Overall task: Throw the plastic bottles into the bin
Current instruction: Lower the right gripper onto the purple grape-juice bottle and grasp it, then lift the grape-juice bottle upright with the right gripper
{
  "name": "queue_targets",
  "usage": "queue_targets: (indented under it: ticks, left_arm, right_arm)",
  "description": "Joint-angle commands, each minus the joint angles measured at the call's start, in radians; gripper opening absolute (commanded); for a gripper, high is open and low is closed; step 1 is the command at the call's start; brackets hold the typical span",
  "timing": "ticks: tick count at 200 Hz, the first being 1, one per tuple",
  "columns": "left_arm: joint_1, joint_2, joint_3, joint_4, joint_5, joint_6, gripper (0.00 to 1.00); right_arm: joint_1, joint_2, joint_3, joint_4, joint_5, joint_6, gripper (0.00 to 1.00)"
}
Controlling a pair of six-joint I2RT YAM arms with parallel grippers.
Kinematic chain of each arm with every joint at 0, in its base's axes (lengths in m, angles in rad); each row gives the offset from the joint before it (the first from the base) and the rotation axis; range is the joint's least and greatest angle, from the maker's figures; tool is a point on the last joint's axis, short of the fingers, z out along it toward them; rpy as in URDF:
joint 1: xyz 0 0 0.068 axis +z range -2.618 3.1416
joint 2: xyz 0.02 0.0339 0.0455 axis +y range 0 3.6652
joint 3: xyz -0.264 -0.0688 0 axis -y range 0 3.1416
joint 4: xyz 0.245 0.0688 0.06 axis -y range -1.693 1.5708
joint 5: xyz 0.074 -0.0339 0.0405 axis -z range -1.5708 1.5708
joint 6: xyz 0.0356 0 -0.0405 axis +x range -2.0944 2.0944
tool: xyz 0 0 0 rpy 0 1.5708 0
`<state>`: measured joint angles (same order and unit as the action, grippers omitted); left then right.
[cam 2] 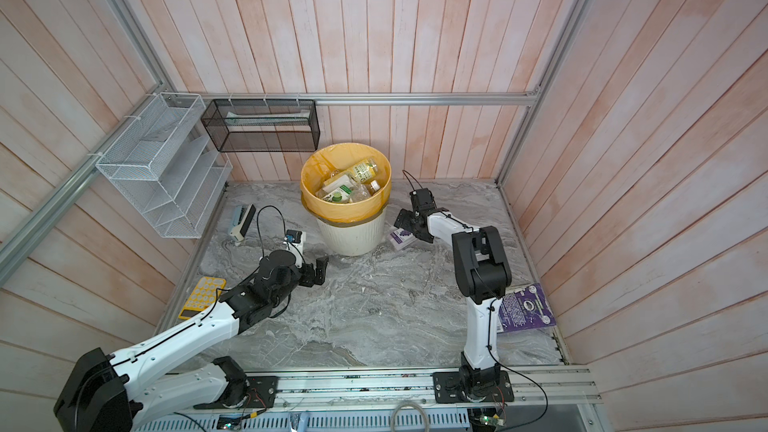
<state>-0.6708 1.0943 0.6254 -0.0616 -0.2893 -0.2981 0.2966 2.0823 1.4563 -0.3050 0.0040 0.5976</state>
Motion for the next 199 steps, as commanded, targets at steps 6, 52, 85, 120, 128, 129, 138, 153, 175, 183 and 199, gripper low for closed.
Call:
queue_targets:
  ticks: [6,52,85,120,128,129,138,153,175,183,199]
  left_arm:
    - [-0.004,0.004,-0.015,0.001,-0.02,0.018,1.0]
    - [-0.004,0.01,-0.005,-0.007,-0.016,0.016,1.0]
    - [-0.003,0.004,-0.01,-0.006,-0.013,0.013,1.0]
    - [-0.004,-0.006,-0.01,-0.011,-0.003,0.0,1.0]
    - [-0.004,-0.012,-0.011,-0.012,-0.002,-0.003,1.0]
    - [-0.004,-0.012,-0.012,-0.012,-0.002,-0.003,1.0]
    - [-0.004,-0.019,-0.016,-0.011,-0.001,-0.006,1.0]
    - [-0.003,-0.03,-0.019,-0.015,0.001,-0.01,0.99]
    - [-0.005,-0.045,-0.032,-0.015,0.001,-0.018,1.0]
    - [-0.006,-0.049,-0.038,-0.015,0.0,-0.021,1.0]
    - [-0.006,-0.059,-0.043,-0.019,-0.005,-0.021,1.0]
  right_arm:
    - [0.013,0.043,0.053,-0.134,0.065,-0.173,0.97]
    - [0.013,-0.012,0.003,-0.162,0.112,-0.271,0.82]
    - [0.015,-0.078,-0.053,-0.152,0.049,-0.377,0.75]
    - [0.014,-0.137,-0.093,-0.177,0.1,-0.403,0.97]
    - [0.013,-0.162,-0.106,-0.172,0.1,-0.388,1.0]
    - [0.013,-0.166,-0.108,-0.171,0.099,-0.387,1.0]
    - [0.013,-0.195,-0.122,-0.166,0.098,-0.362,1.0]
    - [0.013,-0.236,-0.15,-0.17,0.1,-0.32,1.0]
    - [0.013,-0.271,-0.232,-0.148,0.068,-0.271,0.98]
    - [0.013,-0.269,-0.254,-0.139,0.058,-0.261,0.97]
    - [0.015,-0.243,-0.266,-0.132,0.026,-0.244,0.93]
